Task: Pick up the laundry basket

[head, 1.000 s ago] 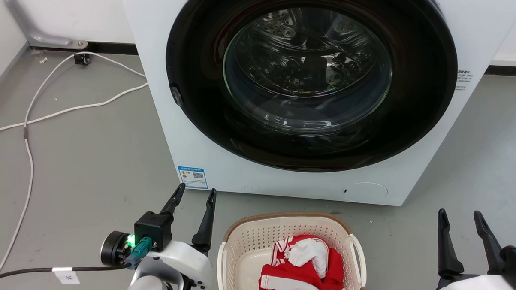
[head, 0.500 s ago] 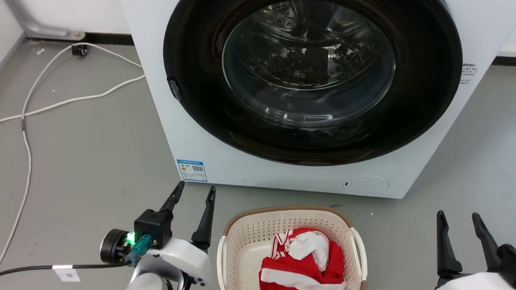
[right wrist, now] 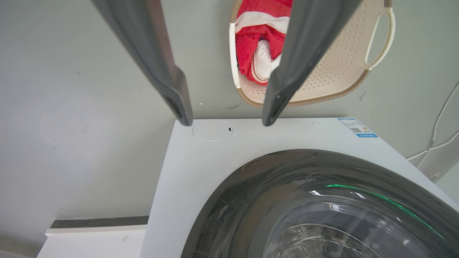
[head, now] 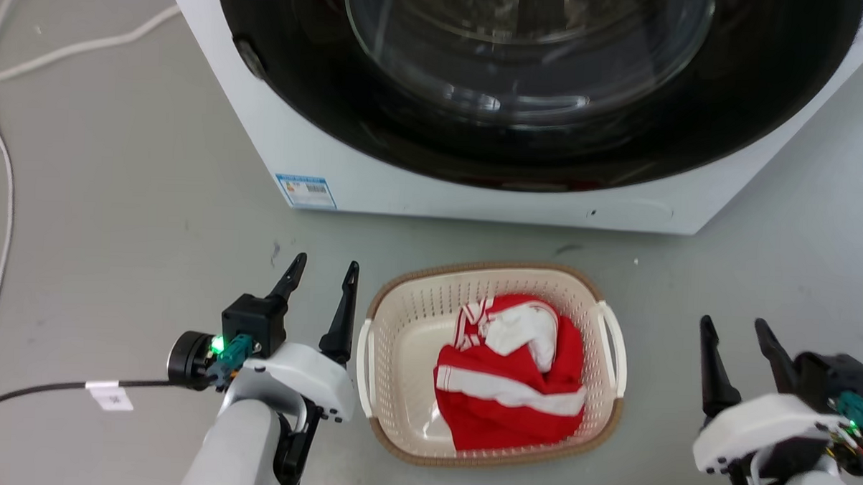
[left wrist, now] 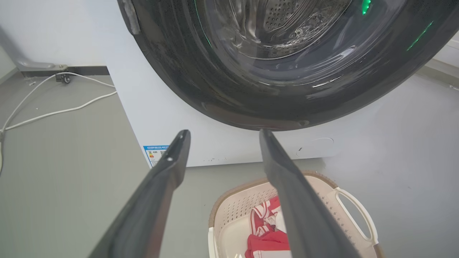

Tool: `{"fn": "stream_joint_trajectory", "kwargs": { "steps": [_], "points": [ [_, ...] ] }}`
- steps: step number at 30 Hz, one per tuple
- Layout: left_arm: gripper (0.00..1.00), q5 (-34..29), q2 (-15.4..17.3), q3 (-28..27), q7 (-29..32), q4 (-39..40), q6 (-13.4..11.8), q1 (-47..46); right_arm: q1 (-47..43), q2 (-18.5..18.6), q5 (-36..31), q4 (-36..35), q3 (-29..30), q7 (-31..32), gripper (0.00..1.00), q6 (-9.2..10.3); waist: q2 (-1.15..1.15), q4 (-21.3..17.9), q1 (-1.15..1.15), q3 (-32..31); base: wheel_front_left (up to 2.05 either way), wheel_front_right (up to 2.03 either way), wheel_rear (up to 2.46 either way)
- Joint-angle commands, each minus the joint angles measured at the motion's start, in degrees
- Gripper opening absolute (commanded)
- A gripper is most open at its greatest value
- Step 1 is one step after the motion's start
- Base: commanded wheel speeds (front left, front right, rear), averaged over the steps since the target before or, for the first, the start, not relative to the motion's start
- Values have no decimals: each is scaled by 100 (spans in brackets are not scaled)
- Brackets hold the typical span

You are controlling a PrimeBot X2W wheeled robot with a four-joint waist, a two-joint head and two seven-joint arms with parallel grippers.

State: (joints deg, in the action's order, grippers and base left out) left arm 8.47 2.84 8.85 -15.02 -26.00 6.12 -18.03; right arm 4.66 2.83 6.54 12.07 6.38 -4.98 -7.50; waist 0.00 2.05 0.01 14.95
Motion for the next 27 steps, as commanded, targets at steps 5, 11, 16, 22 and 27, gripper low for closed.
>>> {"fn": "stream_joint_trajectory", "kwargs": {
  "steps": [5, 11, 16, 22, 27],
  "points": [
    [100, 139, 7, -14, -20, -517, 69, -502, 751, 9, 2, 855, -190, -8, 100, 2, 0, -7, -1, 991, 0, 0, 0],
    [100, 283, 25, 11, -20, -1109, 123, -1035, 1633, 11, 68, 2003, -434, -42, 100, 2, 0, -43, -1, 1561, 0, 0, 0],
    [100, 515, 44, 271, -19, -1799, 136, -1470, 2234, 8, 2, 2854, -566, -138, 100, 2, 0, -81, -1, 1875, 0, 0, 0],
    [100, 1044, 129, 744, -4, -2644, 139, -1903, 2853, 11, 38, 3804, -685, -269, 100, 2, 0, -174, -1, 2165, 0, 0, 0],
    [100, 1479, 187, 1110, 49, -3136, 140, -2139, 3280, 10, 152, 4522, -817, -350, 100, 2, 0, -237, -1, 2293, 0, 0, 0]
  ]
}}
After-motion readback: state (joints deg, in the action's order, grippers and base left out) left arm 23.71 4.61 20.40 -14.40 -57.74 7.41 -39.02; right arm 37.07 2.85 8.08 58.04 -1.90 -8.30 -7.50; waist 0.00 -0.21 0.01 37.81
